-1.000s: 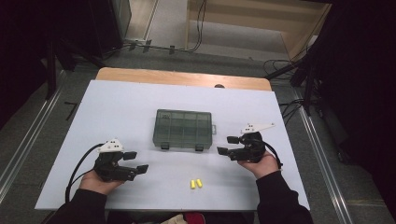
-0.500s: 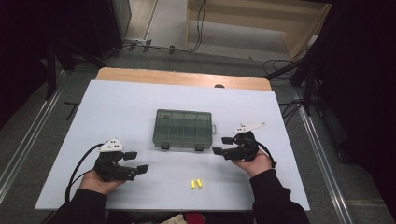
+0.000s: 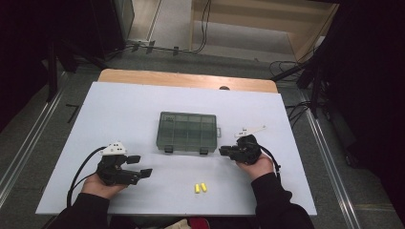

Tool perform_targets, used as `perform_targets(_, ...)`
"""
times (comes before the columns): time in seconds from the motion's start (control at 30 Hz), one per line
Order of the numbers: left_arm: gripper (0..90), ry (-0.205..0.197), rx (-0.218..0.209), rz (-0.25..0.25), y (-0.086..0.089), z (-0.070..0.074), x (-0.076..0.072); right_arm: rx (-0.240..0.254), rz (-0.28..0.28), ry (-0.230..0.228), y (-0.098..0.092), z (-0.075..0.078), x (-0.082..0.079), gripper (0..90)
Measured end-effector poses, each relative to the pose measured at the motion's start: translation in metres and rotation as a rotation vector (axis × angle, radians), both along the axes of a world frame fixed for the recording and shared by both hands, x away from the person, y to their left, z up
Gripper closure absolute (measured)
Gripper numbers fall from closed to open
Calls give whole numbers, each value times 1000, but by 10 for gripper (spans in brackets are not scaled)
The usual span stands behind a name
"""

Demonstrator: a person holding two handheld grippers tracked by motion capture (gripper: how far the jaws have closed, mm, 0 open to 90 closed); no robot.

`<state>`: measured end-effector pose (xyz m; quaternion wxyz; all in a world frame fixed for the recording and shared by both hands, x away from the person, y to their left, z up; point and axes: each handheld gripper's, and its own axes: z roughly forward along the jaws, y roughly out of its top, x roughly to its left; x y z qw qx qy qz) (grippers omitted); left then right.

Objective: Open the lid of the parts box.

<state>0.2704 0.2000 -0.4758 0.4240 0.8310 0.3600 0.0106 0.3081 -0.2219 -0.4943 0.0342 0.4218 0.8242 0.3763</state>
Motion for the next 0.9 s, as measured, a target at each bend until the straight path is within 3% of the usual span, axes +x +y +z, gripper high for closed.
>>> perform_targets(0.07,248,-1,0,1,0,0,0,24,2,21,-1,-2,1,872)
perform_targets(0.9,248,-1,4,2,0,1,0,23,10,16,6,-4,4,874)
